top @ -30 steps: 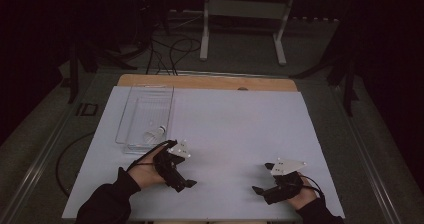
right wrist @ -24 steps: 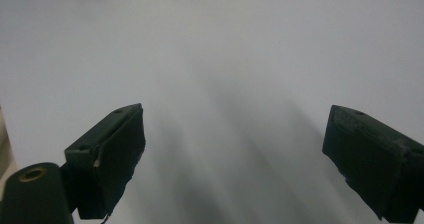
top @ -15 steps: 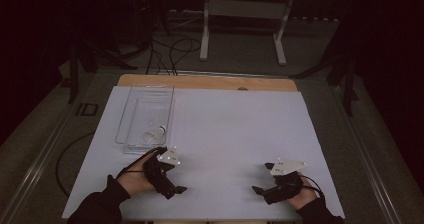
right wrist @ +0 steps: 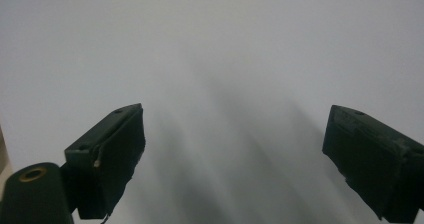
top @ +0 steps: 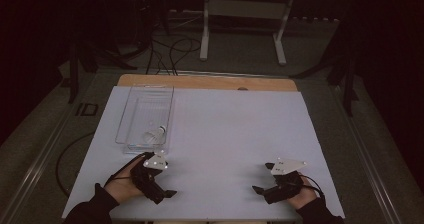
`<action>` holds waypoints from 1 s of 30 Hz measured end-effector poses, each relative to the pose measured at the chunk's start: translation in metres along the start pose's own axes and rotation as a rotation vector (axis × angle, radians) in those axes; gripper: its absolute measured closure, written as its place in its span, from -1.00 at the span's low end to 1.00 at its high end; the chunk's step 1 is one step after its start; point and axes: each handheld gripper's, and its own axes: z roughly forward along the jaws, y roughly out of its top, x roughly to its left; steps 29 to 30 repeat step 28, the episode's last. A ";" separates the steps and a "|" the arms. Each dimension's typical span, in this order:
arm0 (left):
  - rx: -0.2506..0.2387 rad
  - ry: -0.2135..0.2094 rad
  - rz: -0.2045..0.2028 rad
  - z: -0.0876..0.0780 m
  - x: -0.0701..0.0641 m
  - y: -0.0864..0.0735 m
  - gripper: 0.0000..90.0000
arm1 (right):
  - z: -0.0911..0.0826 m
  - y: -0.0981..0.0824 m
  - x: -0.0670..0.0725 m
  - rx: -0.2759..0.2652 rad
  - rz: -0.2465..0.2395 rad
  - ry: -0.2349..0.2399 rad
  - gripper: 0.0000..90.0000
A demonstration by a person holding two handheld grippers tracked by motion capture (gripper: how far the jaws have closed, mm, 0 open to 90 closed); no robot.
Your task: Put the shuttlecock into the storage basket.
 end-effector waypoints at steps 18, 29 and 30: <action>-0.064 0.071 -0.023 -0.009 0.001 -0.020 -1.00 | 0.000 -0.001 0.001 -0.009 -0.019 -0.011 -0.78; -0.072 0.083 -0.034 -0.005 0.002 -0.024 -1.00 | 0.001 -0.002 0.000 -0.010 -0.041 -0.030 -0.78; -0.072 0.083 -0.034 -0.005 0.002 -0.024 -1.00 | 0.001 -0.002 0.000 -0.010 -0.041 -0.030 -0.78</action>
